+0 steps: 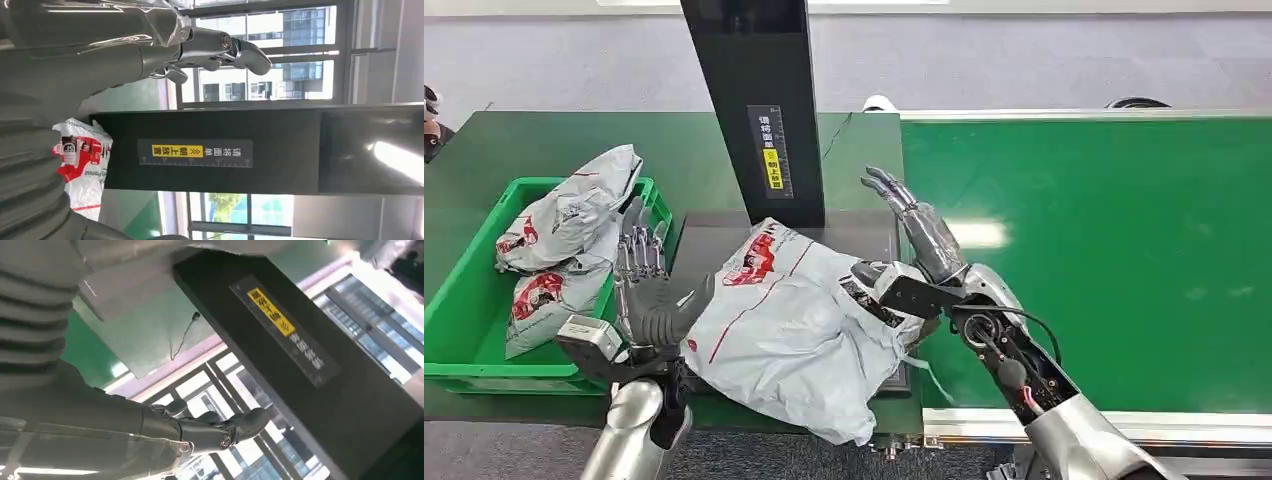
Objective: Moved the parcel from conveyor to table for the left to box.
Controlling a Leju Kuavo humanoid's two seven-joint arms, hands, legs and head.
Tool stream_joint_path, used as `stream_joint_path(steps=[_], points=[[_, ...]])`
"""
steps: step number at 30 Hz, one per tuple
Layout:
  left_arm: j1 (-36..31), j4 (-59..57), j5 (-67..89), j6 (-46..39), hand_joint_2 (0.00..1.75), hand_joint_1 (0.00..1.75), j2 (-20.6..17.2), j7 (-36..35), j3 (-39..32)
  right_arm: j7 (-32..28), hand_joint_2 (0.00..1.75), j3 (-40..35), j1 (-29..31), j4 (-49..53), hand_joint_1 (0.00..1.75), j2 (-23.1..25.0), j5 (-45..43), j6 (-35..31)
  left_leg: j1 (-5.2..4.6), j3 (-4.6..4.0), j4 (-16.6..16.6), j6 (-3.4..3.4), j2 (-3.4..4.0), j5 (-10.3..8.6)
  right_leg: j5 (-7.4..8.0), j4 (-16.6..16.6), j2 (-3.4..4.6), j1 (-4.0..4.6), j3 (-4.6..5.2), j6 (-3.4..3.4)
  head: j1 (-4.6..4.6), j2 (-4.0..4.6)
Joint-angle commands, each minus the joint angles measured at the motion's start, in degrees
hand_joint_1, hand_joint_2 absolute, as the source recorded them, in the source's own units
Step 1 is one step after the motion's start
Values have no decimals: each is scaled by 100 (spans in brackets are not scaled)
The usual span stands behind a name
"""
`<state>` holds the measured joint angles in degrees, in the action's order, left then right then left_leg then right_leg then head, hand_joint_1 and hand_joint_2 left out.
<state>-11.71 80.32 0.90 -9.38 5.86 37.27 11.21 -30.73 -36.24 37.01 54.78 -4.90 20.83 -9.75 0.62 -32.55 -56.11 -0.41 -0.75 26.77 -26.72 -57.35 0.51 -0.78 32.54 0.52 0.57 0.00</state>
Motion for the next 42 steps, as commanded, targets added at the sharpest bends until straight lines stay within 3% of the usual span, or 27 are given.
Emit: stream_joint_path(steps=[1,5,8,9,14,18,21,34,42], points=[[-48,-365,-55,69,175,0,-132,26,215,-250,0,521,-387,582,0,-69,-620,630,0,3,5,1,-3,-2,0,5,-10,1,-6,-3,0,0],[-14,-342,-60,76,175,0,-142,31,227,-311,0,622,-575,929,0,-166,-848,841,-1,3,4,1,-4,-1,-2,4,-10,0,-4,-2,0,0],[53,-265,-44,106,175,0,-162,39,232,-295,0,878,-791,1255,0,-179,-836,645,0,4,6,2,-4,0,-1,8,-14,2,-8,-3,-2,0],[64,-253,18,176,175,0,-205,17,282,-315,175,998,-856,1376,0,-171,-718,391,0,3,6,1,-3,-1,-1,7,-11,1,-5,-3,0,0],[124,-192,601,777,175,0,-343,-286,524,-127,175,1859,-1516,2389,0,-148,-809,-169,0,-4,4,1,-8,-2,-1,6,-19,2,0,-4,0,0],[133,-227,1278,996,175,0,-335,-439,704,-111,175,2769,-2155,3088,0,25,-1050,-280,2,-1,8,1,-21,-1,-5,12,-30,3,-8,-3,0,0],[59,-300,1549,1083,175,0,-330,-579,792,-7,175,3206,-2306,3289,0,202,-1576,-187,0,-4,5,0,-21,2,-7,7,-28,1,-5,-3,0,0],[37,-319,1559,1083,175,0,-318,-589,768,-6,175,3229,-2322,3311,0,244,-1587,-159,-1,-4,5,-1,-4,5,-2,6,-7,0,4,-2,0,0],[-158,-561,1826,1119,175,0,-126,-1014,634,801,175,3513,-2846,2913,0,628,-2201,325,4,0,10,-3,-12,2,-2,14,-19,5,-5,-4,-2,0]])
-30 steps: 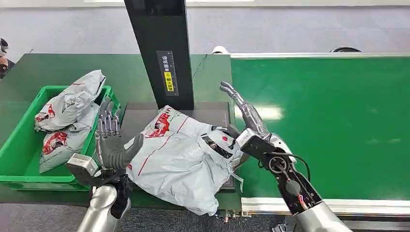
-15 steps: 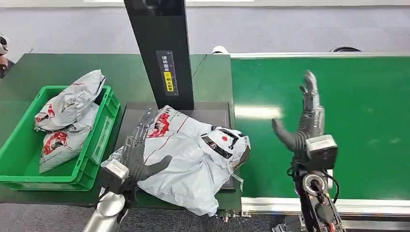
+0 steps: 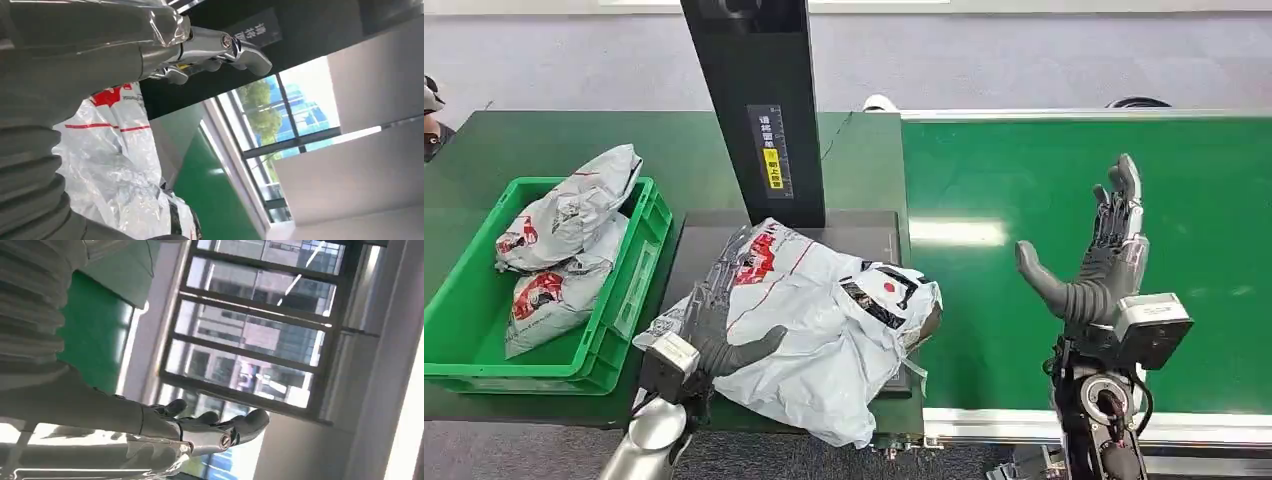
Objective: Moved the parcel from conveyor to table for the left to box.
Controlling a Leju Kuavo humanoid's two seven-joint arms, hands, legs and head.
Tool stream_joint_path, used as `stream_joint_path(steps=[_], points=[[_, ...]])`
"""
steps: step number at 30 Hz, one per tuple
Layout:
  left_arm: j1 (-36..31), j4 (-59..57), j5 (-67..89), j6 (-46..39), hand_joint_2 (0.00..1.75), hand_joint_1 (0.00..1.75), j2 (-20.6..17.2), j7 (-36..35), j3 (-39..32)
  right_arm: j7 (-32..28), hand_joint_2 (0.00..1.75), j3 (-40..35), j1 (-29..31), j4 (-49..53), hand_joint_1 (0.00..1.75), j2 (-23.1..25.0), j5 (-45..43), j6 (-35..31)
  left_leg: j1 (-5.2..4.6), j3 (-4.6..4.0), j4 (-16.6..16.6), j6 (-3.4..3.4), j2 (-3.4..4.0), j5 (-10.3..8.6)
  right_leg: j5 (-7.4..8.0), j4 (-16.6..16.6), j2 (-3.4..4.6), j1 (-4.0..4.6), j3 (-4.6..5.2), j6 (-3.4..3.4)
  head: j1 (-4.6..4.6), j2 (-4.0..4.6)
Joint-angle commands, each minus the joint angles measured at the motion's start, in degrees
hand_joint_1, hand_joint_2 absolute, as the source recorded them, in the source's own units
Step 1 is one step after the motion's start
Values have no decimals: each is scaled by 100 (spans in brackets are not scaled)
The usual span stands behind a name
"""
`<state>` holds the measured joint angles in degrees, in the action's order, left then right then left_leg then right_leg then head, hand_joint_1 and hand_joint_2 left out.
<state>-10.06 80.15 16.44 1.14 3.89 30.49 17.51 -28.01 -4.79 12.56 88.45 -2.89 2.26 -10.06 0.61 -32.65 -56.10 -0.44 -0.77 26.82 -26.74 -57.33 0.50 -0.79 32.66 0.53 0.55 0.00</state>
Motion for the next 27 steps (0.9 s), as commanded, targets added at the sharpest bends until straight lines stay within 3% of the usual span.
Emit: stream_joint_path(steps=[1,5,10,18,27], points=[[-359,-584,336,55,175,0,87,-397,13,544,175,376,-463,-513,0,462,-366,363,4,9,7,-1,-7,-2,0,9,-13,5,-15,-4,2,0],[-869,-1255,2615,-900,175,0,-13,-1821,482,678,175,345,-986,-571,0,617,-151,546,4,10,8,-1,-18,-3,-2,10,-23,6,-16,-4,0,0],[-1590,-2036,3838,-575,175,0,-11,-2735,806,1013,175,337,-1081,-677,0,773,545,677,6,4,6,0,-21,-4,0,9,-25,8,-12,-4,2,0],[-1648,-2166,4028,-391,175,0,-53,-2855,861,1085,175,382,-1058,-635,0,812,628,739,3,8,7,1,3,-1,0,10,-8,5,-12,-6,2,0],[-2193,-3293,4791,325,175,0,42,-3484,1194,1202,175,625,-1260,-393,0,921,719,769,3,5,6,1,-6,-5,0,9,-16,5,-10,-5,0,0]])
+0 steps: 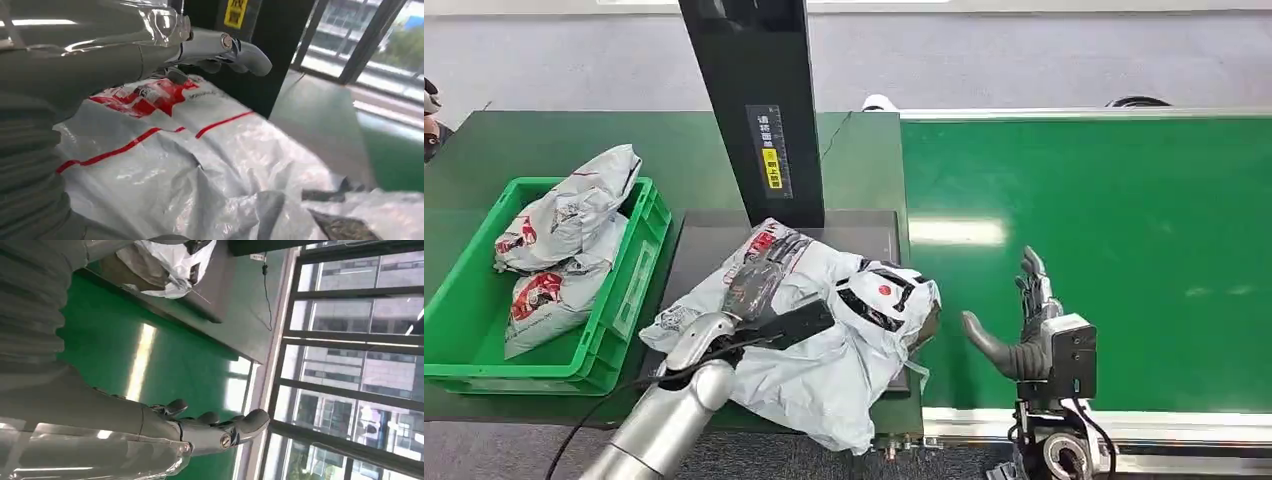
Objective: Moved the parcel from conveyor to table for the left to box.
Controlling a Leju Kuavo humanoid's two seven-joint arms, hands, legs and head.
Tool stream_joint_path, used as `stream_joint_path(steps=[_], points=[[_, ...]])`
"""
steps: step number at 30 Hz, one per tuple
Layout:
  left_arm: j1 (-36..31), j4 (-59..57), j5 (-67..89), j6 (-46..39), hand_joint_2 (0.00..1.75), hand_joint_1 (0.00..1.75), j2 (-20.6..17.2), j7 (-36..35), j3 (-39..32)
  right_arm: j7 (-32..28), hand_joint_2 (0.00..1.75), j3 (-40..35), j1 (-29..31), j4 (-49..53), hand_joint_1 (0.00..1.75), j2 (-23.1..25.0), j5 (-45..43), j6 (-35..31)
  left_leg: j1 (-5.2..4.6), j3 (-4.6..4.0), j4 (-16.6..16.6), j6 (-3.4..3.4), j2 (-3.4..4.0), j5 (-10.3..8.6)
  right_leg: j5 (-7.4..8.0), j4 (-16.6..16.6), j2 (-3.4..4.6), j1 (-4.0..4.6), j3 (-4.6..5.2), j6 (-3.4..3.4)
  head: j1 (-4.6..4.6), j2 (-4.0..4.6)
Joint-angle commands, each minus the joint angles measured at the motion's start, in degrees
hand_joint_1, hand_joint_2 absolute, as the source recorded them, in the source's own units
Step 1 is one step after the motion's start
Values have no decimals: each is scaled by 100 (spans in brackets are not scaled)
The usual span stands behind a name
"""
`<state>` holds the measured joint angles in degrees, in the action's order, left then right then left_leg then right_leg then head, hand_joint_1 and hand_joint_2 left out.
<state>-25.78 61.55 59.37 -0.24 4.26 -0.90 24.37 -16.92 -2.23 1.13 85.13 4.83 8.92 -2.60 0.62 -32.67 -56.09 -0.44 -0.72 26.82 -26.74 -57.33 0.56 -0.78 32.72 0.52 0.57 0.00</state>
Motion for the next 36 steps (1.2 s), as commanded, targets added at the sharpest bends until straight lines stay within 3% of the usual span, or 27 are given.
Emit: stream_joint_path(steps=[1,16,17,18,19,20,23,33,36], points=[[-654,-1575,556,554,175,0,34,-376,514,107,175,404,-109,-62,0,165,64,24,3,7,5,1,-10,-4,0,8,-19,4,-15,-3,0,0],[-621,-1855,715,860,175,0,127,-347,507,124,175,499,-102,-62,0,202,84,22,-1,23,7,2,1,-1,1,7,-6,0,-30,-2,0,0],[-609,-1872,712,874,175,14,133,-331,513,124,175,507,-98,-66,0,197,85,21,0,25,11,2,3,-4,4,13,-7,1,-33,-3,0,0],[-611,-1928,717,916,175,56,146,-288,514,125,175,516,-94,-83,0,201,86,20,-2,30,10,2,3,-3,2,10,-5,0,-37,-2,0,0],[-603,-1972,714,977,175,150,153,-232,529,129,175,524,-88,-97,0,200,91,20,-2,32,9,2,3,-1,1,8,-3,-1,-40,-2,-2,0],[-593,-1988,708,1005,175,164,154,-212,531,129,175,527,-91,-100,0,196,91,20,-1,35,14,3,6,-4,5,15,-4,1,-44,-3,-2,0],[-531,-1985,724,1020,175,175,157,-171,553,129,175,522,-150,-71,0,199,97,26,-1,40,14,2,2,-7,7,15,-8,1,-51,-4,-2,0],[-357,-1641,746,849,175,175,135,149,565,107,175,580,-329,106,0,241,135,74,-4,64,17,2,-1,-4,2,14,-8,-3,-73,-3,0,0],[-376,-1600,815,411,175,175,118,330,576,89,175,608,-336,130,0,248,139,96,-3,66,15,2,2,-2,2,13,-5,-2,-74,-3,0,0]])
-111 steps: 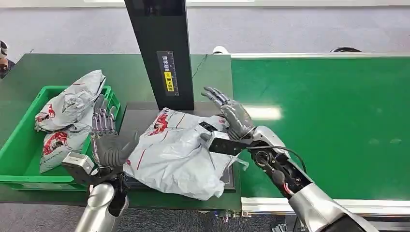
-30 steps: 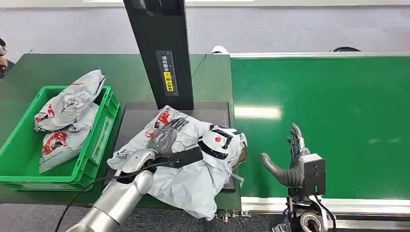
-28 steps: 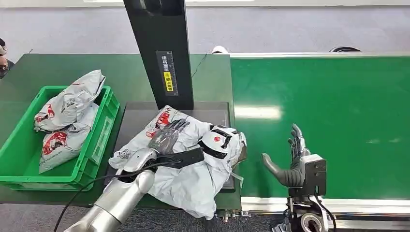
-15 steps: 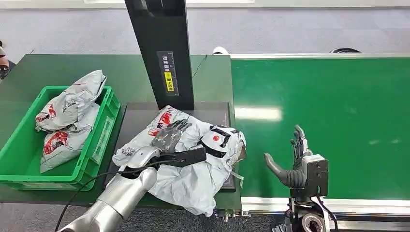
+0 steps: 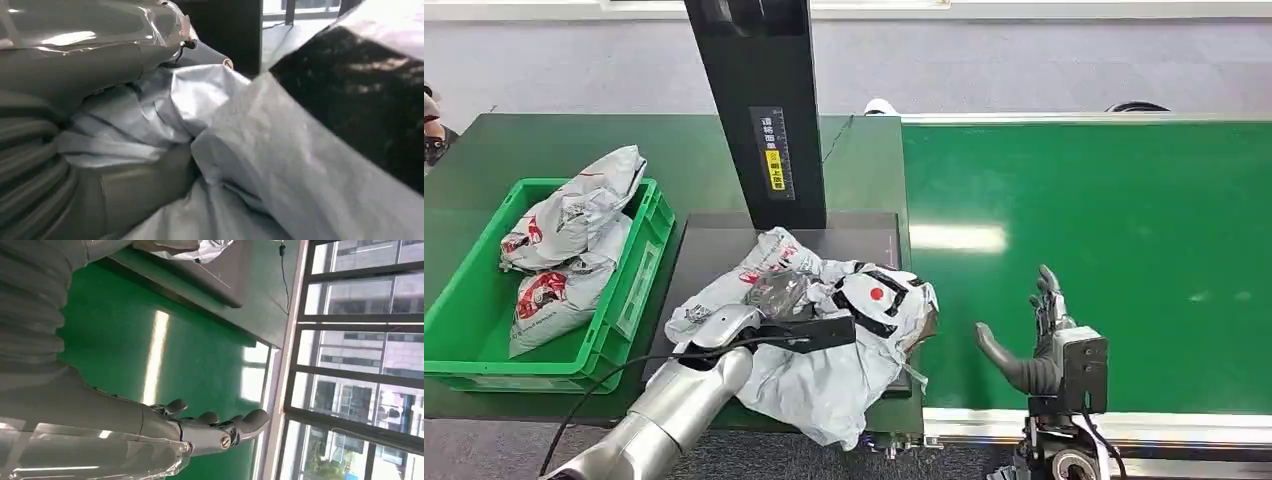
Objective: Moved the parcel from conveyor to table for the left to box.
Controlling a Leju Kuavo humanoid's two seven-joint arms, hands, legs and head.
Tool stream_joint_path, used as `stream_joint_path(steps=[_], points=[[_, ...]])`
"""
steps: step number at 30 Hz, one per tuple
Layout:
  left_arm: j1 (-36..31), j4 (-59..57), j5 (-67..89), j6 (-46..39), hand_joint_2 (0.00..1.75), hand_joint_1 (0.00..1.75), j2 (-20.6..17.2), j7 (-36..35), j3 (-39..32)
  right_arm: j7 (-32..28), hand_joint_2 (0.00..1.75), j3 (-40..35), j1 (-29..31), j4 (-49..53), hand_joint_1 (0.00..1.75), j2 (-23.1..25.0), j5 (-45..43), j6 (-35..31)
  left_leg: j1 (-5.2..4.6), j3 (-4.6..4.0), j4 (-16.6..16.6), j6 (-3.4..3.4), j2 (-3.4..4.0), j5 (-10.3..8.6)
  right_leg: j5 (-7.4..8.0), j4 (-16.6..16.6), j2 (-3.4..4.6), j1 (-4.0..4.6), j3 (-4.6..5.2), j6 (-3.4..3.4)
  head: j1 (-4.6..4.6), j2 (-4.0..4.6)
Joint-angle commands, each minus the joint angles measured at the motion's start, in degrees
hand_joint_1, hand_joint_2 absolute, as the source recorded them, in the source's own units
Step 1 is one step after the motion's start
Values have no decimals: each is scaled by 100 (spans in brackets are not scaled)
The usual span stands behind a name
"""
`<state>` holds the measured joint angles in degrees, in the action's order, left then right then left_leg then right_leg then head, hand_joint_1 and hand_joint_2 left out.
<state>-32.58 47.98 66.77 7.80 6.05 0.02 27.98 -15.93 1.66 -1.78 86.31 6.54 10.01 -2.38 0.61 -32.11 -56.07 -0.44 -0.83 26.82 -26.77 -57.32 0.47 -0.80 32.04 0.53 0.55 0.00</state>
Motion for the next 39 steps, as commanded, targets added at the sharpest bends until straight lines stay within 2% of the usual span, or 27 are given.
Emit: stream_joint_path(steps=[1,8,17,23,25,26,29,33,39], points=[[314,-170,75,-639,175,175,-43,298,164,-21,175,241,-74,55,0,85,28,88,-3,7,11,2,9,-2,3,10,2,-2,-4,-2,0,0],[871,1329,-324,-2806,175,175,-55,731,-486,-112,175,309,-356,404,0,84,-52,145,0,-17,0,1,12,2,0,3,1,1,20,-3,2,0],[1655,2721,-1132,-4244,175,175,-332,1606,-1288,-259,175,176,-260,158,0,-8,-251,94,3,-35,6,0,37,5,3,8,21,6,47,-5,2,0],[1835,3225,-1328,-4780,175,175,-383,2023,-1641,-303,175,120,-204,53,0,-64,-314,36,3,-45,4,1,31,4,2,6,15,5,52,-4,0,0],[1907,3495,-1040,-4780,175,175,-243,2202,-2087,-322,175,113,-196,20,0,-74,-338,2,4,-50,1,0,31,3,3,4,17,6,57,-3,2,0],[1995,3798,-1100,-4780,175,175,67,2580,-2584,-329,175,130,-233,35,0,-58,-350,-38,4,-48,3,1,34,4,3,6,17,7,56,-5,0,0],[2136,4242,-1441,-4780,175,175,346,3263,-3351,-346,175,142,-343,61,0,-22,-352,-79,7,-52,-1,1,35,7,2,5,19,9,58,-4,0,0],[2192,4560,-1693,-4780,175,175,445,3669,-3925,-372,175,160,-463,121,0,33,-345,-119,5,-50,1,-1,34,6,1,4,18,7,60,-5,2,0],[1895,4657,-1535,-4780,175,175,419,3761,-4588,-403,175,210,-633,282,0,86,-307,-146,4,-53,0,0,23,4,-2,1,7,7,61,-5,0,0]])
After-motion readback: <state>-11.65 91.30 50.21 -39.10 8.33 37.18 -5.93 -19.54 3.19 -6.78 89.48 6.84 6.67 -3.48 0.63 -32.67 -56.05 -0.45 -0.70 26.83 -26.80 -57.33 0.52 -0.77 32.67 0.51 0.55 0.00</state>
